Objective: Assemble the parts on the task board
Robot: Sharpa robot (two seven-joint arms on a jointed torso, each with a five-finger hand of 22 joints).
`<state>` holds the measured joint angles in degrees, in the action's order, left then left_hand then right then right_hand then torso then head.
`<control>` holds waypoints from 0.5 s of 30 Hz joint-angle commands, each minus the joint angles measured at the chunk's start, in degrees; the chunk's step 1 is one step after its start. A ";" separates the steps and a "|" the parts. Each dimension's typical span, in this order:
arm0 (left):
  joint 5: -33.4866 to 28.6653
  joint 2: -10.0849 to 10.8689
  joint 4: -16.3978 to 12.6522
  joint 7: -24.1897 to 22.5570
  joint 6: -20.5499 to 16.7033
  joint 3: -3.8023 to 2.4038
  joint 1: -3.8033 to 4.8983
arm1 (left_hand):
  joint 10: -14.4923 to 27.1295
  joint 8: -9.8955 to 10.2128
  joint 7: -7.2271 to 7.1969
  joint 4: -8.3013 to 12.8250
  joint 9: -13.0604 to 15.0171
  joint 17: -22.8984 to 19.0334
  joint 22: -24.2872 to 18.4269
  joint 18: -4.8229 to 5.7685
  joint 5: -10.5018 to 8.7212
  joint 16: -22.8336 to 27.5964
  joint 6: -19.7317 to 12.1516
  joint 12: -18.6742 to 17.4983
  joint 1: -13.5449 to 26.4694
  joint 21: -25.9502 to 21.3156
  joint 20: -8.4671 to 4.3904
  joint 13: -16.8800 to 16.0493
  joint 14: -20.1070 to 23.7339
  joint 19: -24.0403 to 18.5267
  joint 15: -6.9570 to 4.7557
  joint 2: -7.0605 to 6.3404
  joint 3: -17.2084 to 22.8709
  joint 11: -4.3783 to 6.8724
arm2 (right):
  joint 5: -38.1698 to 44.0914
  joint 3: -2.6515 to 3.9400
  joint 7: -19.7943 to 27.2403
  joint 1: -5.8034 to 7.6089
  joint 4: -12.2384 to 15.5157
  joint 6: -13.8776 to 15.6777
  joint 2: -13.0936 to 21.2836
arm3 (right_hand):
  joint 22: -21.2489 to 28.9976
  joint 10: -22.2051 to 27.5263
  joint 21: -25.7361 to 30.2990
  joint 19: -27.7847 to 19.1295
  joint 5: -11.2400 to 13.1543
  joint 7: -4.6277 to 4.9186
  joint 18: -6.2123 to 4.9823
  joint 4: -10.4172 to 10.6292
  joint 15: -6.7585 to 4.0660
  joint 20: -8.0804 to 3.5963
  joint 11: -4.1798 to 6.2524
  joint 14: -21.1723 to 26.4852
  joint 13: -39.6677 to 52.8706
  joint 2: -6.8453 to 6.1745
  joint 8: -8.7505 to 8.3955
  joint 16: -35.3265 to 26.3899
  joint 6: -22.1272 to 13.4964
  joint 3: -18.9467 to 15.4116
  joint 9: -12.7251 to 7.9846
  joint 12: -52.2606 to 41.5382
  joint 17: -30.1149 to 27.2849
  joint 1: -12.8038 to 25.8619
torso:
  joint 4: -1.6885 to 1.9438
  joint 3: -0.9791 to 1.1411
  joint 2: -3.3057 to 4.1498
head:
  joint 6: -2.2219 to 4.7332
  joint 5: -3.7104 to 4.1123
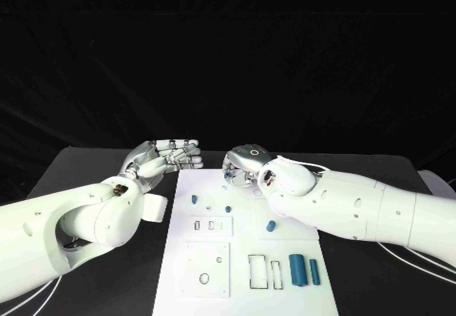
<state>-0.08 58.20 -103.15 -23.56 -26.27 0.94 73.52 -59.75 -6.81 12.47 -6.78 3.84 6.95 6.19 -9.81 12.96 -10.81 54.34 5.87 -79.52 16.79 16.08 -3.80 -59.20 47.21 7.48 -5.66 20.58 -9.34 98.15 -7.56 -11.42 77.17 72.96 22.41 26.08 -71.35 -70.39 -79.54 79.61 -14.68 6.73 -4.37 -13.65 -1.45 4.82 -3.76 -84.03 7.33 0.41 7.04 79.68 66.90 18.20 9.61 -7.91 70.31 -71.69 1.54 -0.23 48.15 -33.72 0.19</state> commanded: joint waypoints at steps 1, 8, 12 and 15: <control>-0.04 -0.03 -0.23 -0.58 1.13 -0.05 0.19 | -0.02 0.31 0.41 0.08 -0.08 0.09 -0.04 -0.64 -0.14 0.24 0.09 -0.16 -0.11 -0.19 0.01 0.06 0.21 -0.26 0.11 0.20 0.38 -0.50 | 0.75 -0.08 -0.66 -0.15 -0.15 -1.82 -0.10 | 0.06 -0.32 0.15 -0.42 -0.25 -0.13 0.47 0.27 0.13 -0.06 0.80 -2.68 1.09 -0.07 -0.06 0.19 -0.18 0.36 0.73 -0.11 -0.09 -0.05 | 0.12 -0.01 0.10 | -0.04 -0.02; -0.04 0.08 -0.30 -0.53 1.12 -0.05 0.40 | -0.01 0.37 0.41 0.08 -0.08 0.09 -0.07 -0.64 -0.13 0.30 0.08 -0.24 -0.14 -0.22 0.02 0.06 0.24 -0.29 0.13 0.27 0.47 -0.52 | 0.81 -0.08 -0.95 -0.15 -0.38 -1.57 -0.26 | 0.37 0.73 0.39 -0.80 -0.03 0.23 0.39 0.72 0.46 0.11 0.41 -2.60 1.01 -0.50 -0.68 0.18 -1.24 0.78 0.77 0.50 -0.21 0.42 | -0.02 -0.01 0.13 | -0.06 -0.10; -0.04 0.11 -0.32 -0.46 1.18 -0.05 0.50 | 0.00 0.40 0.42 0.08 -0.08 0.10 -0.08 -0.64 -0.14 0.33 0.07 -0.28 -0.14 -0.22 0.03 0.06 0.25 -0.31 0.14 0.27 0.49 -0.53 | 0.77 -0.08 -1.10 -0.14 -0.66 -1.23 -0.37 | 2.20 4.22 1.59 -2.16 0.29 1.25 0.03 1.39 1.50 0.74 -0.81 -2.29 0.20 -1.56 -2.34 -0.32 -3.90 1.45 0.35 2.46 -1.27 1.43 | -0.01 -0.01 0.16 | 0.03 -0.03; -0.04 0.15 -0.32 -0.44 1.20 -0.05 0.54 | 0.00 0.40 0.42 0.08 -0.08 0.10 -0.08 -0.64 -0.14 0.33 0.07 -0.28 -0.14 -0.23 0.03 0.06 0.25 -0.31 0.14 0.27 0.49 -0.53 | 0.74 -0.08 -1.08 -0.14 -0.58 -0.83 -0.29 | 5.93 7.83 4.10 -4.74 1.72 1.47 -0.76 1.88 2.30 1.62 -1.72 -1.65 -0.65 -3.26 -3.59 -1.55 -7.93 1.56 -0.69 3.80 -3.51 2.27 | -0.01 0.02 0.17 | 0.10 -0.04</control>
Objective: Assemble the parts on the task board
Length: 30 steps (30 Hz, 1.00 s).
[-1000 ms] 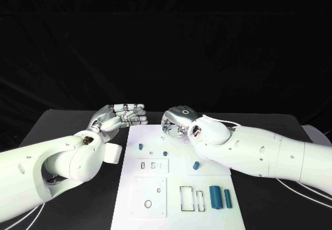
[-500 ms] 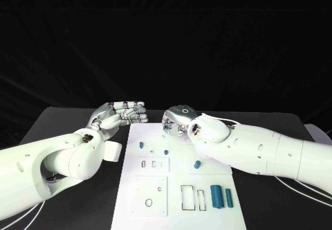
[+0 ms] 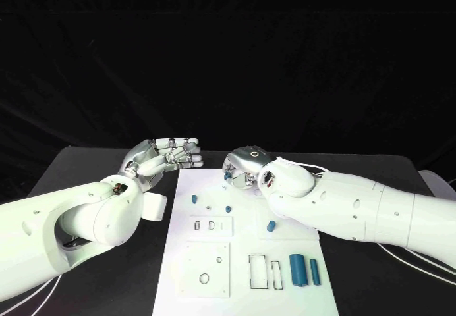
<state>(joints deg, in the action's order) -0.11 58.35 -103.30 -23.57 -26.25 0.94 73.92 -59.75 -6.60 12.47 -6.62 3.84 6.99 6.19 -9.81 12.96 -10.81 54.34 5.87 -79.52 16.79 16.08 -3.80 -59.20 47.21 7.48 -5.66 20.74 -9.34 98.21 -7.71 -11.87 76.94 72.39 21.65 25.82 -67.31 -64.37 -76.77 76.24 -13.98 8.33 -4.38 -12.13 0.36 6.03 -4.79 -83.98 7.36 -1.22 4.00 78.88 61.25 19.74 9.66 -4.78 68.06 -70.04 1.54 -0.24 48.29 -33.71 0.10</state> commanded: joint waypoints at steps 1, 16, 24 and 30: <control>-0.02 0.02 -0.16 -0.43 1.18 -0.04 0.16 | 0.00 0.20 0.42 -0.08 -0.08 0.05 -0.09 -0.64 -0.14 0.33 0.07 -0.28 -0.14 -0.23 0.03 0.06 0.25 -0.31 0.14 0.27 0.33 -0.53 | 0.67 0.07 -0.62 0.08 0.18 0.11 0.09 | 2.58 2.51 1.82 -1.84 1.07 -0.24 -0.92 0.49 0.56 0.59 -0.85 -1.53 -0.83 -2.06 -0.54 -1.08 -2.95 -0.09 -0.93 0.73 -1.89 0.72 | -0.01 0.02 0.03 | 0.13 0.03; -0.22 0.25 0.47 -0.59 1.27 -0.03 0.20 | 0.02 0.25 0.44 -0.07 -0.09 0.05 -0.10 -0.64 -0.14 0.38 0.04 -0.34 -0.14 -0.24 0.04 0.06 0.28 -0.33 0.15 0.27 0.36 -0.54 | -0.30 0.87 -1.45 0.39 9.80 2.65 8.18 | 1.02 2.24 1.23 -0.77 -0.65 -0.29 -0.72 1.98 0.35 0.86 -0.59 -1.62 -0.75 -3.20 0.10 -0.84 -2.24 -0.90 -1.04 -1.21 -1.66 0.93 | -0.78 0.15 -0.57 | 0.69 -0.31; -0.33 0.06 1.39 -0.59 1.70 -0.01 0.18 | 0.03 0.27 0.44 -0.04 -0.09 0.05 -0.11 -0.64 -0.14 0.41 0.04 -0.38 -0.17 -0.25 0.04 0.06 0.29 -0.34 0.16 0.28 0.40 -0.54 | -8.95 1.80 -2.03 0.78 16.16 -0.94 16.97 | -2.95 -12.69 -1.05 1.77 -2.93 -0.68 0.04 7.37 -1.59 -0.63 1.88 -2.23 4.18 -7.53 -0.06 0.58 -1.57 -6.28 -1.07 -10.55 0.54 6.98 | -1.39 0.20 -1.48 | 0.68 0.24; -0.35 -0.28 1.95 -0.53 1.83 0.00 0.16 | 0.03 0.27 0.44 -0.04 -0.09 0.05 -0.11 -0.64 -0.14 0.41 0.04 -0.38 -0.17 -0.25 0.04 0.06 0.29 -0.34 0.16 0.28 0.40 -0.54 | -13.32 1.94 -2.97 0.84 17.28 -4.50 20.64 | -6.13 -12.61 -2.68 3.56 -1.36 -1.00 0.67 12.42 -1.91 -1.72 2.93 -3.49 37.93 -6.29 1.46 4.53 -3.87 -14.10 -0.35 -44.09 7.47 1.59 | -1.53 0.26 -1.90 | 0.60 0.30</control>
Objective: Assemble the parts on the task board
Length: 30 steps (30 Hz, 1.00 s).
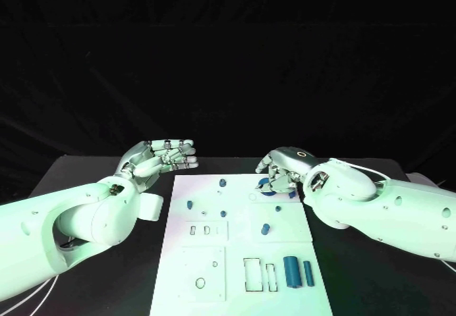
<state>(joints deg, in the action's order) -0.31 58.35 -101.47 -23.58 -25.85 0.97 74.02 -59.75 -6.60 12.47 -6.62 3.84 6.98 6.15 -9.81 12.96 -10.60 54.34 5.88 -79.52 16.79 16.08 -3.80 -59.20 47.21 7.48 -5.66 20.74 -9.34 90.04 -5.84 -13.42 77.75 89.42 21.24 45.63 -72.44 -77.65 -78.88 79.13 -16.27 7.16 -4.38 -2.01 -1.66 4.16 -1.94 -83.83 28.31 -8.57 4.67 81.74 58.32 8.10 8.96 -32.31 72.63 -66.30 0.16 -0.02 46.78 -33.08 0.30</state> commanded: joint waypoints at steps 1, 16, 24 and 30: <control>-0.14 -0.36 0.20 -0.49 1.42 -0.03 0.05 | 0.03 0.27 0.44 -0.04 -0.08 0.07 -0.07 -0.64 -0.14 0.19 0.04 -0.38 -0.17 -0.25 0.04 0.06 0.29 -0.35 0.16 0.28 0.40 -0.55 | -5.39 0.07 -1.61 0.03 0.20 -4.50 1.15 | -1.41 1.53 -0.76 0.88 1.16 0.21 0.74 3.20 0.17 0.23 -0.26 -3.78 22.62 0.87 1.09 2.26 -1.33 -3.66 0.50 -21.84 4.00 -2.74 | -0.12 0.06 -0.42 | -0.03 0.10; -0.15 -0.64 0.48 -0.34 1.30 -0.01 0.03 | 0.00 0.34 0.45 0.04 -0.08 0.09 -0.09 -0.65 -0.14 0.25 0.05 -0.47 -0.27 -0.27 0.05 0.05 0.28 -0.36 0.16 0.28 0.50 -0.55 | -6.29 0.08 -3.92 -0.11 -3.12 -7.18 1.43 | -3.90 -1.60 -1.79 2.13 -0.89 1.26 1.14 9.68 1.10 1.45 -1.67 -4.66 45.85 0.48 3.74 5.24 -4.98 -7.19 1.56 -43.49 9.97 -7.46 | -0.03 0.04 -0.33 | -0.55 0.36; -0.15 -0.64 0.33 -0.27 1.44 -0.01 0.03 | 0.06 0.48 0.60 0.09 -0.09 0.10 -0.13 -0.65 -0.15 0.34 -0.05 -0.61 -0.28 -0.29 0.06 0.05 0.30 -0.39 0.19 0.22 0.55 -0.63 | -7.22 0.05 -4.20 -0.23 -5.31 -6.91 -0.27 | -4.44 -1.75 -2.10 2.45 -1.65 1.27 1.25 10.23 1.13 1.49 -1.69 -4.83 46.46 0.94 4.14 5.62 -5.06 -7.00 1.70 -44.00 10.84 -7.87 | -0.11 0.10 -0.33 | -0.85 0.46; -0.15 -0.57 0.24 -0.32 1.47 -0.02 0.04 | 0.08 0.52 0.64 0.10 -0.09 0.11 -0.14 -0.65 -0.15 0.38 -0.08 -0.67 -0.30 -0.30 0.07 0.05 0.31 -0.41 0.21 0.24 0.60 -0.66 | -7.72 0.04 -4.16 -0.27 -6.35 -6.89 -1.22 | -4.88 -2.20 -2.37 2.72 -2.02 1.25 1.34 10.47 1.14 1.51 -1.68 -4.94 47.26 1.14 4.40 5.86 -5.01 -6.92 1.79 -44.71 11.39 -8.04 | 0.06 0.07 -0.21 | -1.13 0.68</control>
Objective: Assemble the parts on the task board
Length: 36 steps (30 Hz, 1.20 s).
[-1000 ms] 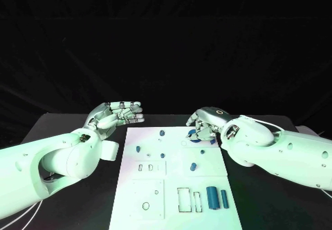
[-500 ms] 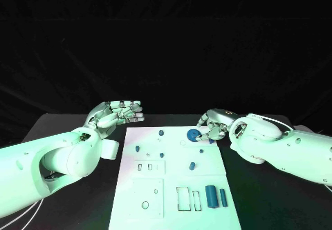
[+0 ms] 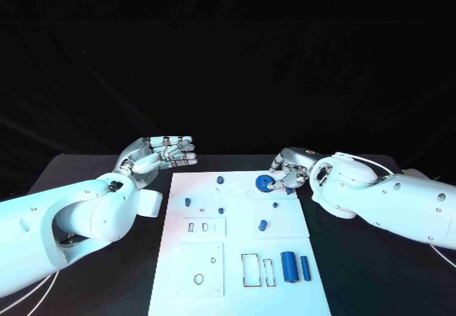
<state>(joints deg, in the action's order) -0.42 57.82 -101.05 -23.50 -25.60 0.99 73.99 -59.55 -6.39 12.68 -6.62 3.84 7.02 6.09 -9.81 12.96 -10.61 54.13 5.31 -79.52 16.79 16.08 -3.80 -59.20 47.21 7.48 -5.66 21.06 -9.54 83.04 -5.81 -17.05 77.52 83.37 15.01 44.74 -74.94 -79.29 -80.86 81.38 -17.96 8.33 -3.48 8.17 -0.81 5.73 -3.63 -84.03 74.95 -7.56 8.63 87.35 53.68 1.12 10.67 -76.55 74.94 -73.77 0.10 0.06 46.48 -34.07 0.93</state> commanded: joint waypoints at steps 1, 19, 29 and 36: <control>-0.04 -0.03 -0.19 -0.40 1.21 -0.04 0.06 | -0.12 0.31 0.43 0.10 -0.09 0.07 -0.09 -0.65 -0.15 0.39 0.14 -0.10 -0.30 -0.30 0.07 0.05 0.31 -0.41 0.21 0.24 0.27 -0.45 | -0.77 0.01 -0.50 -0.06 -0.39 -0.74 -0.50 | -2.41 -0.62 -0.41 0.49 -0.36 0.09 0.44 0.32 0.29 -0.06 0.02 -4.75 0.70 0.15 0.47 0.27 -0.36 0.08 0.09 -0.55 9.12 -0.59 | 0.11 0.01 0.11 | -0.14 0.04; -0.04 -0.05 -0.27 -0.40 1.28 -0.04 0.06 | -0.11 0.34 0.44 0.11 -0.09 0.07 -0.09 -0.65 -0.14 0.41 0.12 -0.14 -0.32 -0.31 0.07 0.05 0.32 -0.42 0.22 0.27 0.32 -0.47 | 1.27 -0.04 -0.40 -0.52 -1.42 -1.82 -1.98 | -3.28 -1.73 -0.94 0.99 -0.74 -0.07 0.62 0.43 0.23 -0.08 0.14 -4.97 2.56 0.62 1.30 0.75 0.20 0.37 0.37 -2.24 10.21 -1.26 | 0.03 0.07 0.11 | -0.52 -0.27; -0.04 0.02 -0.37 -0.43 1.27 -0.04 0.06 | -0.10 0.39 0.45 0.14 -0.09 0.08 -0.11 -0.65 -0.14 0.46 0.11 -0.20 -0.36 -0.32 0.07 0.05 0.33 -0.43 0.24 0.29 0.38 -0.48 | 1.44 -0.09 -0.48 -0.60 -2.10 -2.51 -2.34 | -3.64 -2.38 -1.14 1.17 -1.44 -0.18 0.68 0.33 0.17 -0.14 0.24 -5.04 3.66 1.23 1.84 0.92 0.61 0.81 0.53 -3.24 10.57 -1.81 | 0.06 0.04 0.14 | -0.71 -0.11; -0.04 0.08 -0.41 -0.44 1.31 -0.04 0.06 | -0.10 0.40 0.46 0.15 -0.09 0.08 -0.12 -0.65 -0.14 0.47 0.11 -0.22 -0.37 -0.32 0.08 0.05 0.33 -0.44 0.24 0.30 0.40 -0.49 | 1.93 -0.18 -0.59 -0.70 -2.59 -2.86 -2.67 | -4.23 -3.16 -1.49 1.50 -3.77 -0.32 0.80 0.03 0.04 -0.25 0.39 -5.10 4.93 1.92 2.43 1.08 1.17 1.58 0.68 -4.37 10.94 -2.53 | 0.02 0.08 0.13 | -0.82 0.01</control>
<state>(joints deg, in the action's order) -0.45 57.92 -101.30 -23.50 -25.48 0.98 74.00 -59.55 -6.16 12.68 -6.46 3.84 7.00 6.06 -9.81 12.96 -10.40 54.13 5.31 -79.52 16.79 16.08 -3.80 -59.20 47.21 7.48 -5.66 21.21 -9.54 83.86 -5.86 -17.16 77.01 80.91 13.58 42.13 -74.91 -82.06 -81.99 82.42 -21.52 7.98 -3.49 8.29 -0.82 5.52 -3.13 -84.03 74.93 -5.60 10.84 88.23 54.46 2.40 11.29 -80.70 74.92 -75.73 0.15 0.10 46.61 -34.80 0.85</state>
